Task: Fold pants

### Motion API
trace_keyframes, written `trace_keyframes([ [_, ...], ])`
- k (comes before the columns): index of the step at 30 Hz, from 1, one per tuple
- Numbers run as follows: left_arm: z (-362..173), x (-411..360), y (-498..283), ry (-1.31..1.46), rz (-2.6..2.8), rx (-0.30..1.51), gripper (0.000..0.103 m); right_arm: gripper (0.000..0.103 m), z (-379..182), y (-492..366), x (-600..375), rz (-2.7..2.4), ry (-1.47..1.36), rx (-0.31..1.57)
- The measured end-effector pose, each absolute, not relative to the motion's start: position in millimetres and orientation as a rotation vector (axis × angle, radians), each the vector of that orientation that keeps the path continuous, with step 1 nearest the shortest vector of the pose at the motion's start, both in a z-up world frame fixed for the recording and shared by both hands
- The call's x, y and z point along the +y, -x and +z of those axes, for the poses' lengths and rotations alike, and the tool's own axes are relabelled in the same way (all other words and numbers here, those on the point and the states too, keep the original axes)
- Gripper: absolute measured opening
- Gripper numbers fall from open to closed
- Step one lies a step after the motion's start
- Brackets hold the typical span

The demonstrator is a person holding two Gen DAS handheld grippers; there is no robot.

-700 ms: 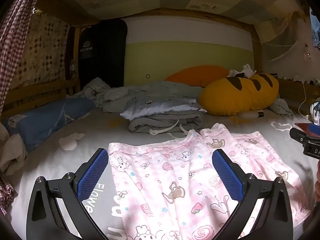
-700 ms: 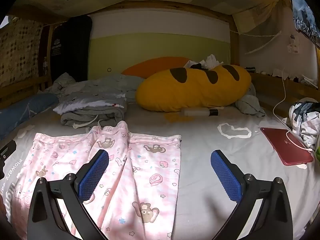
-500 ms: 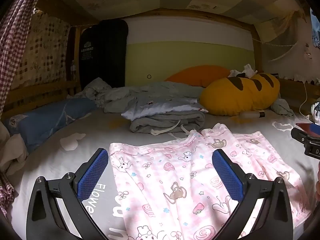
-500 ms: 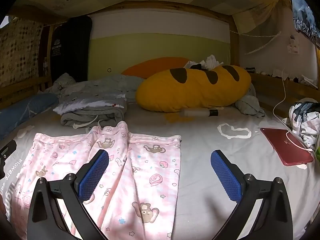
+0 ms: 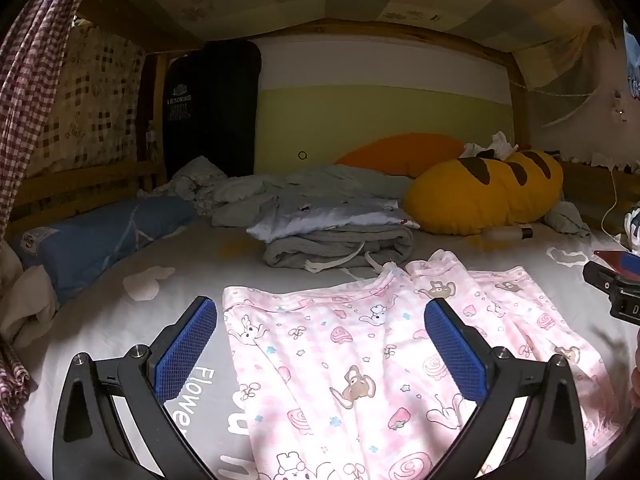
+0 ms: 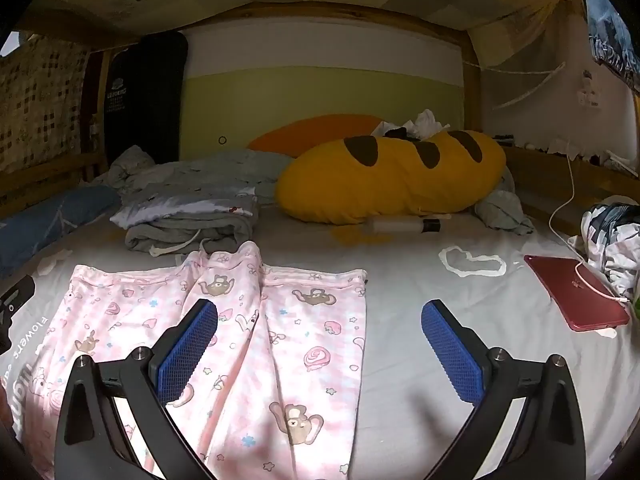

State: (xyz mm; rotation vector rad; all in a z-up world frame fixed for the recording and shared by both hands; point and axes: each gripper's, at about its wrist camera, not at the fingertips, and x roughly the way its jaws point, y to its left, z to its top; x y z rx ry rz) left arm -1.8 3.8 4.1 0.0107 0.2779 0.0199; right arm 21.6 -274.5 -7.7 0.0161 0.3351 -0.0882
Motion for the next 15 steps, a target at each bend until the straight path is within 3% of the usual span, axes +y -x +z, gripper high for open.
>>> trace_keyframes([
  [15, 5.0, 4.1, 2.6, 0.001, 0.015, 0.277, 0.103, 0.102, -8.7, -20.4, -275.1, -0.090, -0.009, 0.326],
])
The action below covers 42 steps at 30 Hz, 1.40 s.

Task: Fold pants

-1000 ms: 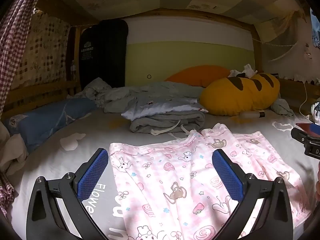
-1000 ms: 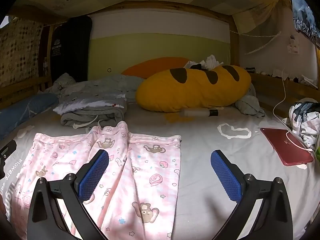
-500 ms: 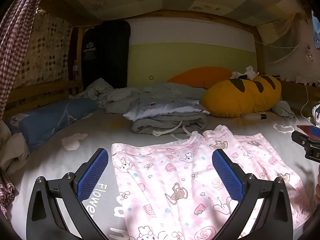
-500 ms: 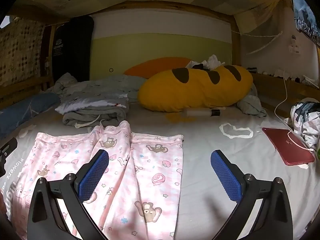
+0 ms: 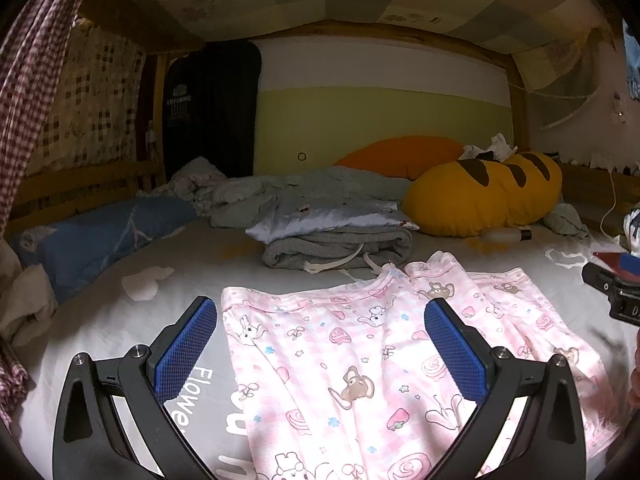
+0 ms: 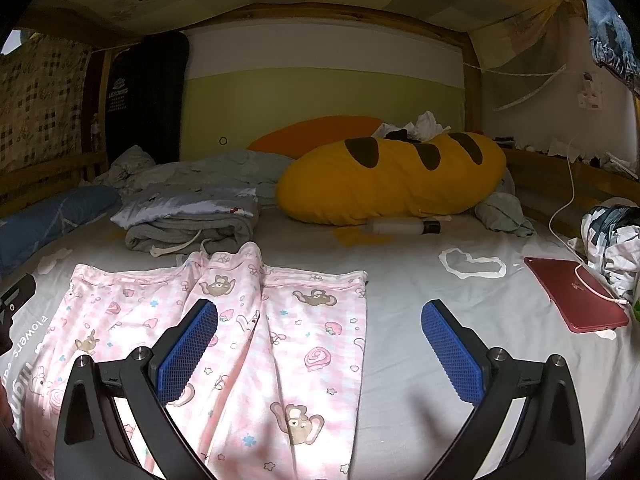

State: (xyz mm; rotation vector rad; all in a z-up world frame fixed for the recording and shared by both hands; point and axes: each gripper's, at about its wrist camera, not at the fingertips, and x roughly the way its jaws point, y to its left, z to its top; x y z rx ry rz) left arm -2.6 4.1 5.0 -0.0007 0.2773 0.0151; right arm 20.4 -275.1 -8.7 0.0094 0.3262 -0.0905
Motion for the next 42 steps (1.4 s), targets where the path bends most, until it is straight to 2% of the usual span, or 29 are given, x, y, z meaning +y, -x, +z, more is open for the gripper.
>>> trace_keyframes([
  [14, 2, 13, -3, 0.018, 0.028, 0.273, 0.103, 0.102, -9, -20, -275, -0.095, -0.005, 0.321],
  [19, 0, 14, -3, 0.031, 0.024, 0.276, 0.103, 0.102, -13, -13, -282, -0.066, -0.064, 0.203],
  [23, -7, 11, -5, 0.006, 0.045, 0.259, 0.103, 0.102, -18, -19, -289, -0.072, -0.100, 0.209],
  [42, -23, -1, -8, -0.047, 0.046, 0.220, 0.103, 0.102, -38, -27, -267, -0.118, 0.044, 0.196],
])
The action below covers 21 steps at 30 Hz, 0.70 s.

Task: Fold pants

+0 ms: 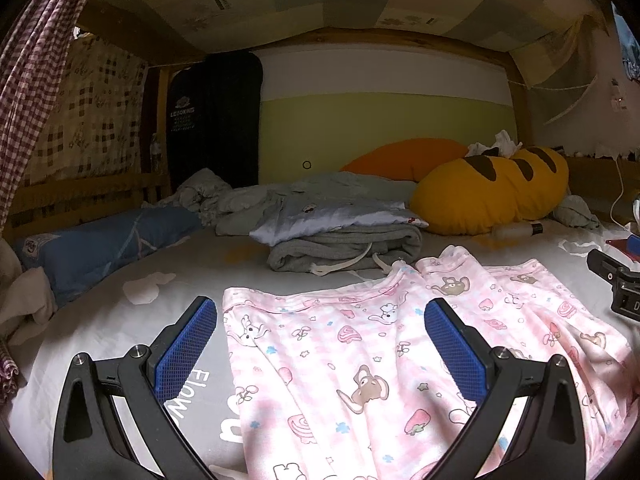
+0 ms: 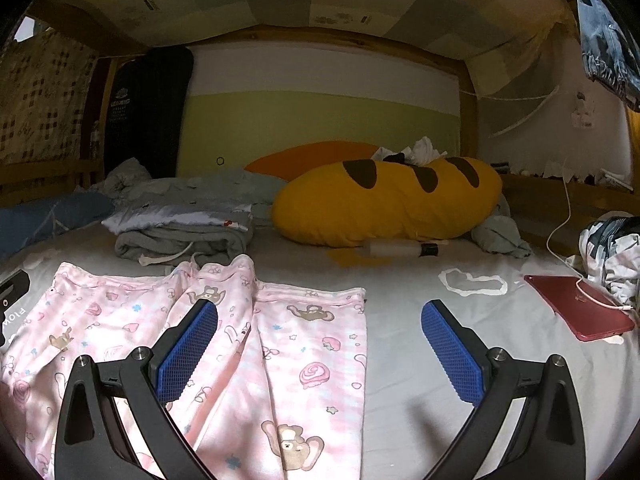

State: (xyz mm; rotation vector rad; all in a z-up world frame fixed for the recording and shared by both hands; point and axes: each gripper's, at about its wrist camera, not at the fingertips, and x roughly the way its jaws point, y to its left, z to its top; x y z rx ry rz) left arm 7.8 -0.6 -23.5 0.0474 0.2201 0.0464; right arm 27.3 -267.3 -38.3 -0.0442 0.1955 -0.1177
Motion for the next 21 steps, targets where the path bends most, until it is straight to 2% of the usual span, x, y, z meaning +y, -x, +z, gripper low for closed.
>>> trace_keyframes([
  [21, -23.9, -1.3, -4.4, -0.044, 0.034, 0.216, 0.103, 0.102, -33.9, -24.2, -263.4, -0.112, 0.080, 0.189],
])
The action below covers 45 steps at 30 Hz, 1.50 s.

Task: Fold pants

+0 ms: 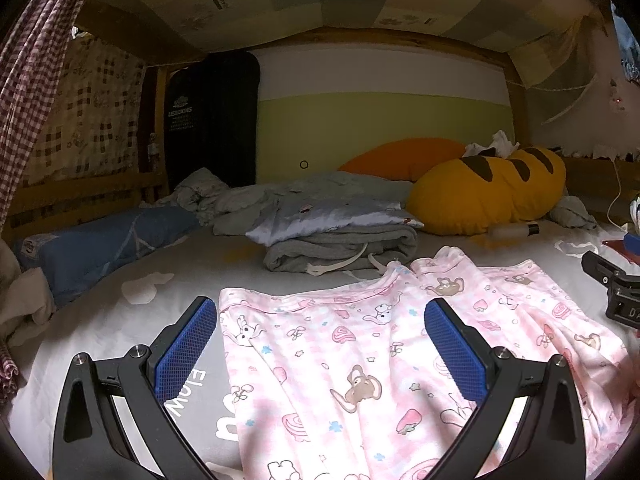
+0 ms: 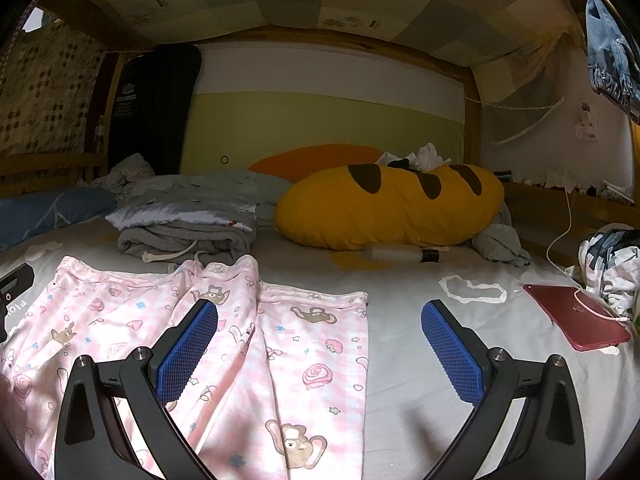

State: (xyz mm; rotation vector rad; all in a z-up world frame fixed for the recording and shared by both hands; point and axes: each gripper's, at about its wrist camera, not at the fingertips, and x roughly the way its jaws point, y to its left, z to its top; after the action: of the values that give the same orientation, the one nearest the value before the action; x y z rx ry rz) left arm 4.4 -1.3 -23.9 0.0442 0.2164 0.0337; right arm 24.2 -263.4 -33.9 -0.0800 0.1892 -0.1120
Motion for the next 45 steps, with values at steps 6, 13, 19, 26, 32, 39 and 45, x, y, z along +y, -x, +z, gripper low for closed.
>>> trace_keyframes([
  [6, -23, 5, -7, -0.009, 0.038, 0.231, 0.103, 0.102, -34, -24, -264, -0.110, 0.079, 0.187],
  [13, -21, 7, -6, -0.002, 0.050, 0.225, 0.103, 0.102, -33, -23, -263, -0.107, 0.077, 0.185],
  [19, -7, 8, 1, 0.004, 0.032, 0.219, 0.103, 0.102, -29, -20, -263, -0.102, 0.070, 0.176],
  [26, 24, 19, 19, 0.009, 0.095, 0.196, 0.103, 0.102, -18, -6, -257, -0.067, 0.056, 0.141],
  [32, 38, 52, 20, 0.132, 0.105, 0.206, 0.103, 0.102, -12, 10, -242, -0.016, 0.060, 0.133],
  [39, 59, 69, 36, 0.123, 0.094, 0.197, 0.103, 0.102, -8, 29, -210, 0.040, 0.058, 0.161],
  [45, 32, 74, 36, 0.093, 0.131, 0.314, 0.103, 0.102, -17, 61, -157, 0.174, 0.112, 0.183],
])
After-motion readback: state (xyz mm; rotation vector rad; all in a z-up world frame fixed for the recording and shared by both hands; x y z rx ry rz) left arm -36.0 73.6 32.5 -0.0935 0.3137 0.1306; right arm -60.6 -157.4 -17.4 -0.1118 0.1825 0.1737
